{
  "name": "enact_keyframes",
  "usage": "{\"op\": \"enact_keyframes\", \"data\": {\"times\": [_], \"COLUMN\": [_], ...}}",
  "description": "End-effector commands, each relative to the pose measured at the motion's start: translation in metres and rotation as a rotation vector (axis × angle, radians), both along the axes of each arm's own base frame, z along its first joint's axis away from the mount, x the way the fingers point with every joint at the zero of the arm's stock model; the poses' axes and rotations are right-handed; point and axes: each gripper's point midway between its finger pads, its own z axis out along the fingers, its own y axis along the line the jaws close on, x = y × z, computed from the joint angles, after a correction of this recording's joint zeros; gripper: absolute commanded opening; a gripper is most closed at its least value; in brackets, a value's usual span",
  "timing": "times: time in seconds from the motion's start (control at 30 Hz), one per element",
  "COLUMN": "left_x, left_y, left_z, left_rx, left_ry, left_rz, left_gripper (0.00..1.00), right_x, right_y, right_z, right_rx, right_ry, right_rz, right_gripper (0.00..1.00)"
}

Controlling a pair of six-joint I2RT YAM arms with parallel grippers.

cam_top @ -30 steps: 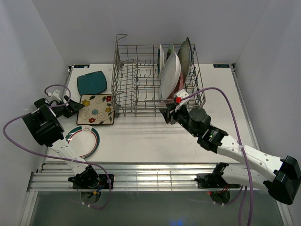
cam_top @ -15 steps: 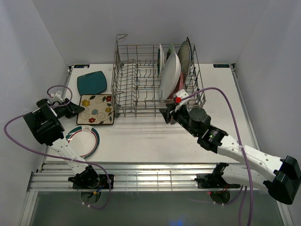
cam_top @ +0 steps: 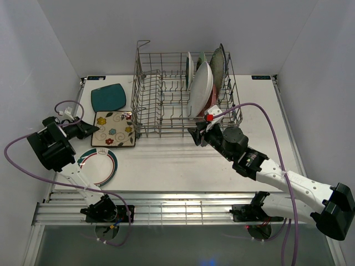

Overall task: Load the plates into the dish rack
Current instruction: Pick up the plate at the center of the board.

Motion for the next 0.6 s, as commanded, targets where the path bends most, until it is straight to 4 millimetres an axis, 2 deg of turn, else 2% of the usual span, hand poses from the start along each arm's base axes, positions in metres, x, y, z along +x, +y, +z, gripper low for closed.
{"op": "enact_keyframes", "data": {"times": [0.0,0.17,0.57], "left_x": [0.009,0.008,0.004], "left_y": [0.004,0.006,0.011], "left_z": [0.029,0.047,0.073], "left_rx": [0.082,0.098,0.138], "left_ry": [-0.099,-0.125,-0.167], "left_rz": [-0.036,-0.028,-0.01], "left_gripper": [0.0,0.0,0.0], "right_x": [0.0,0.001,0.002], "right_y": [0.005,0.005,0.007], "right_z": [0.019,0.019,0.018], "right_rx": [0.06,0.057,0.052], "right_ry": [-0.03,-0.028,-0.024], "right_rz": [0.008,0.007,0.008], "right_gripper": [0.5,0.5,0.5]}}
